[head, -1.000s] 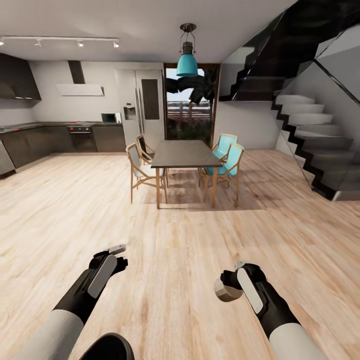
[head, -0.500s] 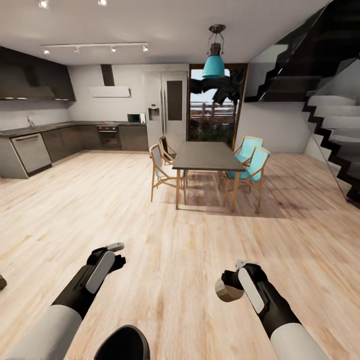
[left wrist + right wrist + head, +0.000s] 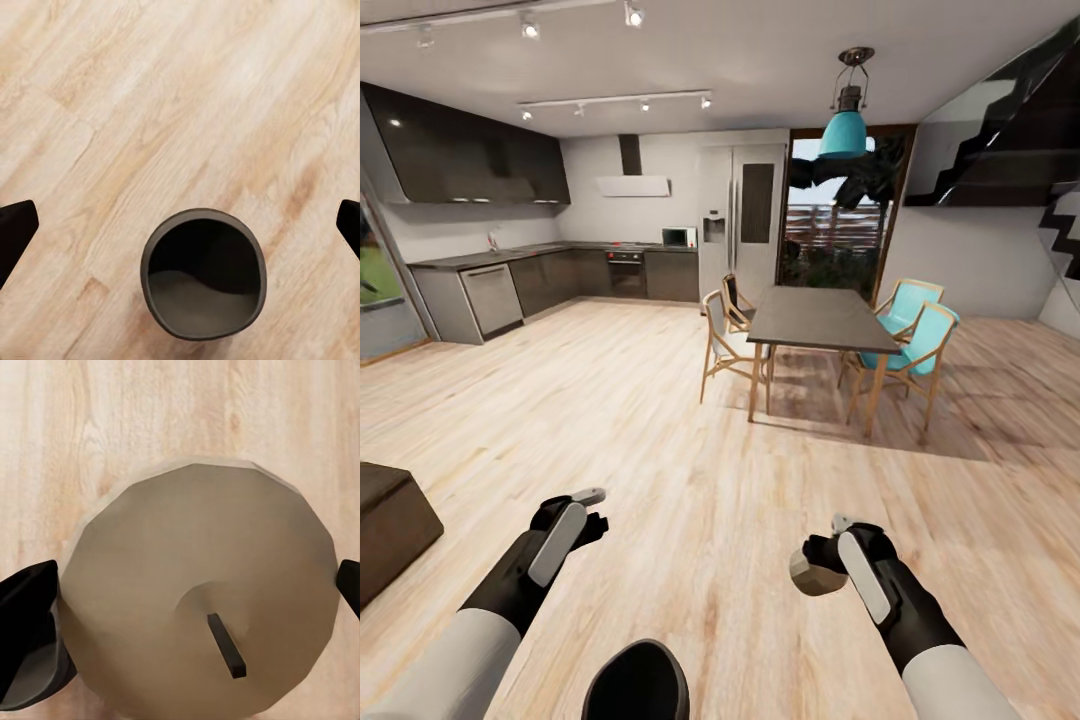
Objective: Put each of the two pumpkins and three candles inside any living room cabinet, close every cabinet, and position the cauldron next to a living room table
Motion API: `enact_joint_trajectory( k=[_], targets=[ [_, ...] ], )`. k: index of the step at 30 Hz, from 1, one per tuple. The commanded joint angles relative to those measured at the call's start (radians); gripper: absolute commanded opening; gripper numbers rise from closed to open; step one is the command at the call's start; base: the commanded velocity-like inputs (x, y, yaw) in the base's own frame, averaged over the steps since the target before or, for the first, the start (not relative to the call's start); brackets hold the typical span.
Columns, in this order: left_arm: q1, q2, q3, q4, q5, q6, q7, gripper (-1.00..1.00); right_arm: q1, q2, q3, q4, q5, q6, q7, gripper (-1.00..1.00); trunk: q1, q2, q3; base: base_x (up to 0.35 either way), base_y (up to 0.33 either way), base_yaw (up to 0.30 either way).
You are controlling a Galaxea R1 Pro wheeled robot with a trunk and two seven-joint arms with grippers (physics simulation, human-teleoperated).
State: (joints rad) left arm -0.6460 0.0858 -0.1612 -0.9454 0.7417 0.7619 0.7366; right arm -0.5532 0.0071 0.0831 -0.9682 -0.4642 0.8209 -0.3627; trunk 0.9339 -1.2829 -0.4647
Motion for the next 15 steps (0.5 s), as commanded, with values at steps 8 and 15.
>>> enact_joint_trajectory(
  k=[8,15],
  targets=[
    [0.0,-0.037,-0.006,0.005,0.009,-0.01,0.01,1.0,-0.001,-0.001,0.0,-0.001,-0.013,0.001,-0.009,-1.0,-0.004,0.007,0.002,0.0,0.0,0.284],
    [0.001,-0.038,-0.012,0.001,0.006,-0.024,0.009,1.0,-0.001,-0.002,0.0,-0.001,-0.013,0.001,-0.009,-1.0,-0.004,0.007,0.002,-0.013,0.011,0.284]
  ],
)
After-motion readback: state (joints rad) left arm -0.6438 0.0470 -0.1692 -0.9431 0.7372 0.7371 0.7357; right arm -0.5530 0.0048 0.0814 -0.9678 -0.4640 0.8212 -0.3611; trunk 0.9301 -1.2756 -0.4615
